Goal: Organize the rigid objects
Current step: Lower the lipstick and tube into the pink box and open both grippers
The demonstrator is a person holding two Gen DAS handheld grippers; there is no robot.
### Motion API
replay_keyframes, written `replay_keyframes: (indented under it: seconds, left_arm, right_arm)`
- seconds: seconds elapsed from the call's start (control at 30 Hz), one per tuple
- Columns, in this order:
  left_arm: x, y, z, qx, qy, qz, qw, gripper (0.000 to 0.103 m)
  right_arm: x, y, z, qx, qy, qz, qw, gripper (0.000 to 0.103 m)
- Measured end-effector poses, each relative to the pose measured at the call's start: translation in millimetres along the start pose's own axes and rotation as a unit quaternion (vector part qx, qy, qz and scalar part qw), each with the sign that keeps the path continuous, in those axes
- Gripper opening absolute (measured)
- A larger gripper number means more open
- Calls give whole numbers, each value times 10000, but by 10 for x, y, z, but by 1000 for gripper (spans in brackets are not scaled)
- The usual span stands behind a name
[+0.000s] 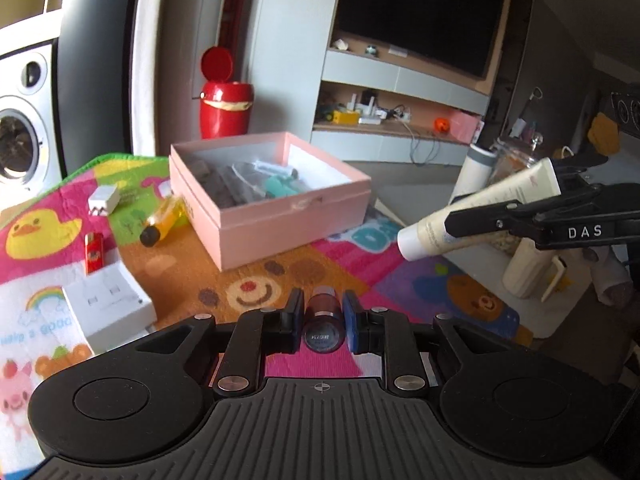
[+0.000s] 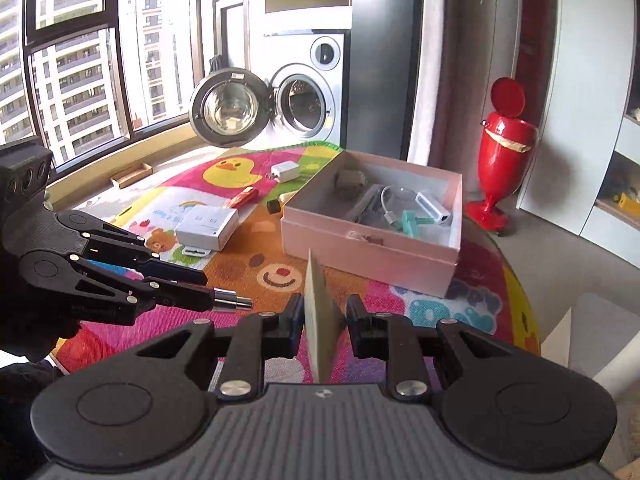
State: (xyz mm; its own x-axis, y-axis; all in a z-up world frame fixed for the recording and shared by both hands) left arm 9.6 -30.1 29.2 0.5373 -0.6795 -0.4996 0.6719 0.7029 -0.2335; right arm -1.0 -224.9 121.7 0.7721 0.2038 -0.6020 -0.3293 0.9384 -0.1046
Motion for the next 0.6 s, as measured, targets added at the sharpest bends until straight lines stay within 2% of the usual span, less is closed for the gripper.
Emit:
replay_keyframes:
  seconds: [0.13,0.37,0.43,0.5,0.6]
  left_arm:
    - [-73,28,644,309,-630,219,9973,24]
    - [109,312,1507,-8,-1544,281,9876,24]
    - [300,465,1564,-255,-1402,261,9895,24]
    - [414,606,1526,-419,-1302,437,9896,24]
    - [425,762,1291,-613,-1182,587,9894,24]
  right_arm:
    - [-171,-160,128,174,-354,-135,9991,22]
    - [-93,-262,178,320,-438,-190,9983,19]
    - [-34,-285,182,384,-401,-187,9983,12]
    - [11,-311,187,477,-384,-145,9980,12]
    - [48,-351,201,551,-375,-152,9977,10]
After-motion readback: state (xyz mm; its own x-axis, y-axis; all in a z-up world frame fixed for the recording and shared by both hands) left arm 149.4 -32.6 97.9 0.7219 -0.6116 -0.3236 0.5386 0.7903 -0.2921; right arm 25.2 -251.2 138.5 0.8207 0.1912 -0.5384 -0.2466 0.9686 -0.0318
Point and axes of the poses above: each gripper's, at about its wrist camera, not at the fingertips, and x roughly the way its jaws point, y to its left, z to its top, the point moved 10 cm from there along x, roughly the way its jaws point, and after that the axes turned 10 degrees about -z, right-handed, at the moved point
